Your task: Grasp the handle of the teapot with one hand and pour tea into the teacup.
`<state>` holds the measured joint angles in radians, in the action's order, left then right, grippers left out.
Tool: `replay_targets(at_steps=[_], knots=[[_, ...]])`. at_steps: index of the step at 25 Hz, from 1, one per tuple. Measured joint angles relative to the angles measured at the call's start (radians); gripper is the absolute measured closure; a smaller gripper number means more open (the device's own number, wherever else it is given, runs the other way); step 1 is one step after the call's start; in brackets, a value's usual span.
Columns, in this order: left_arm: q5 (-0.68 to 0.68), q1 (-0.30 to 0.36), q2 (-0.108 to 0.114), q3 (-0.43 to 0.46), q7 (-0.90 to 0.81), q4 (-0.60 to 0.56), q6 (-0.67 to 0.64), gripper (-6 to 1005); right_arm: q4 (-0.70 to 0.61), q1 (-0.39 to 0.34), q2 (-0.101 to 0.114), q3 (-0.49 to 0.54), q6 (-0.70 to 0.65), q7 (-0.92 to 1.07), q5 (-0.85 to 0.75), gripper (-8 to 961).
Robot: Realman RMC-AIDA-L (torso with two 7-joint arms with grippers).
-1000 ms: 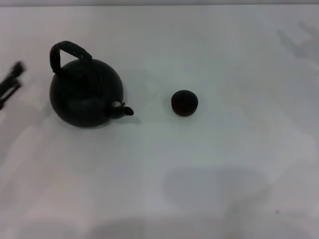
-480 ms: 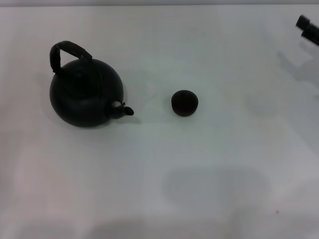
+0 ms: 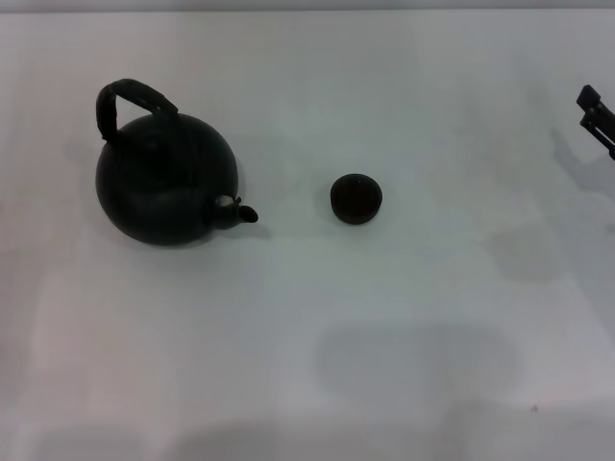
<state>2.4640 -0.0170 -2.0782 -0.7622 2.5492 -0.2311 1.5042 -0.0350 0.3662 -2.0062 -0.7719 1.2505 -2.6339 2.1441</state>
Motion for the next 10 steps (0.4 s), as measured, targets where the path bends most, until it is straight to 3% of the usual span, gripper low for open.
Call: replay_targets(at_steps=[10], knots=[[0.056, -0.102, 0.0, 0.0, 0.07, 0.176, 0.005, 249, -0.004, -0.014, 0.001, 0.011, 0.0, -0.007, -0.001, 113]])
